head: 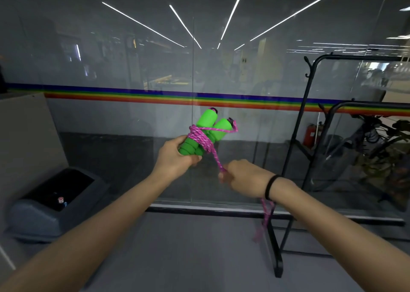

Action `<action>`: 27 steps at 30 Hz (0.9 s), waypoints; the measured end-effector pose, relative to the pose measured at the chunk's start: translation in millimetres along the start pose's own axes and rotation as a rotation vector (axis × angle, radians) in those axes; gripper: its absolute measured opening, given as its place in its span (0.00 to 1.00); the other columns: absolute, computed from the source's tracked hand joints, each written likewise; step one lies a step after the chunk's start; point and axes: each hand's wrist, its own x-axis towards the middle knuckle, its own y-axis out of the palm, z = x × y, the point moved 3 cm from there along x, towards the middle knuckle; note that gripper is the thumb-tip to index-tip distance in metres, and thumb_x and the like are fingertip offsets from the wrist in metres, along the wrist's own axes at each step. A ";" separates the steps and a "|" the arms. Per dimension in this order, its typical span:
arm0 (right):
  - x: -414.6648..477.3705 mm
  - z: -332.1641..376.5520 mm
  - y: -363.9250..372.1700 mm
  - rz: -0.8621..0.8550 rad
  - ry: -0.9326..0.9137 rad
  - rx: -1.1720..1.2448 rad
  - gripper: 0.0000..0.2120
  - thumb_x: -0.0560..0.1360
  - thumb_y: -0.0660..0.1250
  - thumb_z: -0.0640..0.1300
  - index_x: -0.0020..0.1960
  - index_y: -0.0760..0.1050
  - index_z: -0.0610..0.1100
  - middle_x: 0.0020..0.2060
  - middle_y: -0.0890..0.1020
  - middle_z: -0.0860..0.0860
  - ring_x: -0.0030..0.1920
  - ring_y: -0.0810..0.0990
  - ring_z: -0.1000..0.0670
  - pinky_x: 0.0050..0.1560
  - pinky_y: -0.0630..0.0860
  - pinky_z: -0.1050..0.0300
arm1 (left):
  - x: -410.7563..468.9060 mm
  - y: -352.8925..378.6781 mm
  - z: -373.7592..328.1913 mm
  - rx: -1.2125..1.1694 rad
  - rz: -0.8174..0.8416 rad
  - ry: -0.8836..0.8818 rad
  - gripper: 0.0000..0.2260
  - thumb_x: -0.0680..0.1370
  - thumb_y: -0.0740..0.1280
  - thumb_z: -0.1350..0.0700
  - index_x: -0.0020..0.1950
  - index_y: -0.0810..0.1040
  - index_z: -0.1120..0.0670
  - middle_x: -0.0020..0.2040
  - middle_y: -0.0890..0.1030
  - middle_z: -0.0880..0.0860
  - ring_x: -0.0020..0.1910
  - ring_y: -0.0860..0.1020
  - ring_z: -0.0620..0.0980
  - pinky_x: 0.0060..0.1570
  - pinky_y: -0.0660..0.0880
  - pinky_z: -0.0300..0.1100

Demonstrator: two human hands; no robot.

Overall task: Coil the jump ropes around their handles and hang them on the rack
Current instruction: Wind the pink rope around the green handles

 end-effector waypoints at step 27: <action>17.1 -33.2 20.2 -0.114 -0.184 0.232 0.16 0.80 0.55 0.48 0.34 0.70 0.52 0.29 0.74 0.53 0.32 0.73 0.55 0.38 0.69 0.60 | 3.8 -23.4 15.3 0.158 0.036 -0.091 0.07 0.63 0.77 0.56 0.35 0.83 0.59 0.31 0.83 0.54 0.29 0.78 0.47 0.31 0.73 0.38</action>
